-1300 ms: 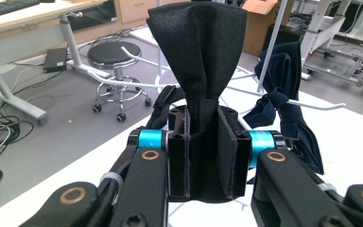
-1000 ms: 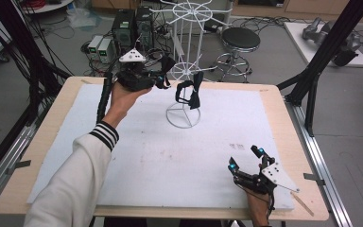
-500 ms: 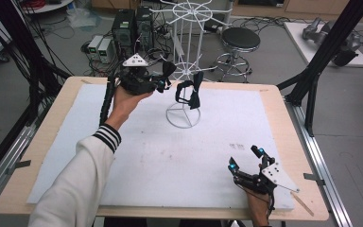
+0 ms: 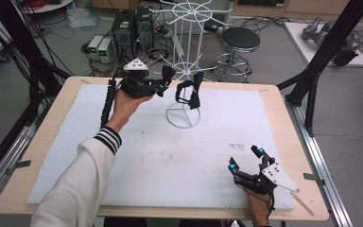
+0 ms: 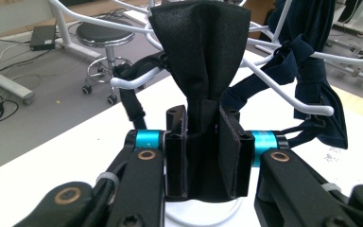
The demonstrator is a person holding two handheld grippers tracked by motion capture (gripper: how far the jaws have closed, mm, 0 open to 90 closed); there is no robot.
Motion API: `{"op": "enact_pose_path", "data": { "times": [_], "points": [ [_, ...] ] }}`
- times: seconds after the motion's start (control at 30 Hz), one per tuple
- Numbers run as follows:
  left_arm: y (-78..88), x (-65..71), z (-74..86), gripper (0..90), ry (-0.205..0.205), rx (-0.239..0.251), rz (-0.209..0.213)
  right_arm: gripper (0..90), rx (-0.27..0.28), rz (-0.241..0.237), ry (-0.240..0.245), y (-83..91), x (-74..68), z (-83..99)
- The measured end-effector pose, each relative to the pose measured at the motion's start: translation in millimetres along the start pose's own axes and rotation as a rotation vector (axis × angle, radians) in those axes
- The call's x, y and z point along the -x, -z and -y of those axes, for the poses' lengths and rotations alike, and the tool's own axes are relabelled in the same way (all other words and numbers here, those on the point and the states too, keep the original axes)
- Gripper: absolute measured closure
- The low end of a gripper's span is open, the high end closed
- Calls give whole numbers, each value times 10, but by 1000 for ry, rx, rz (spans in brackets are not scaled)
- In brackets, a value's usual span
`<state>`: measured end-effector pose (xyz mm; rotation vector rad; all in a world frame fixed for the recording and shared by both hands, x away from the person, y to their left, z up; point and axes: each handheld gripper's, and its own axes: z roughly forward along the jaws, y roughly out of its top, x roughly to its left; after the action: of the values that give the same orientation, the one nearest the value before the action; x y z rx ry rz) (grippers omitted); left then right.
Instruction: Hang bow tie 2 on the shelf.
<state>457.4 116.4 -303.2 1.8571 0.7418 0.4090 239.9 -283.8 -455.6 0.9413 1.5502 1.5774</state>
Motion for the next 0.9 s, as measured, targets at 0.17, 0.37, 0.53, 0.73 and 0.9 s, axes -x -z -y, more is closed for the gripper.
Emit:
{"op": "enact_pose_path", "data": {
  "times": [0.17,0.37,0.53,0.73,0.9],
  "points": [
    [-5,3,17,537,-17,-27,-44,95,1,0,0,1,0,0],
    [54,-16,103,180,-51,-27,-74,95,5,1,6,2,5,0],
    [273,-18,235,146,-78,25,-74,95,4,0,6,2,5,0],
    [638,-72,431,146,-101,72,-100,95,-4,8,1,-4,3,-1],
    [921,-68,671,146,-95,128,-126,95,-2,6,5,0,-8,1]
  ]
}}
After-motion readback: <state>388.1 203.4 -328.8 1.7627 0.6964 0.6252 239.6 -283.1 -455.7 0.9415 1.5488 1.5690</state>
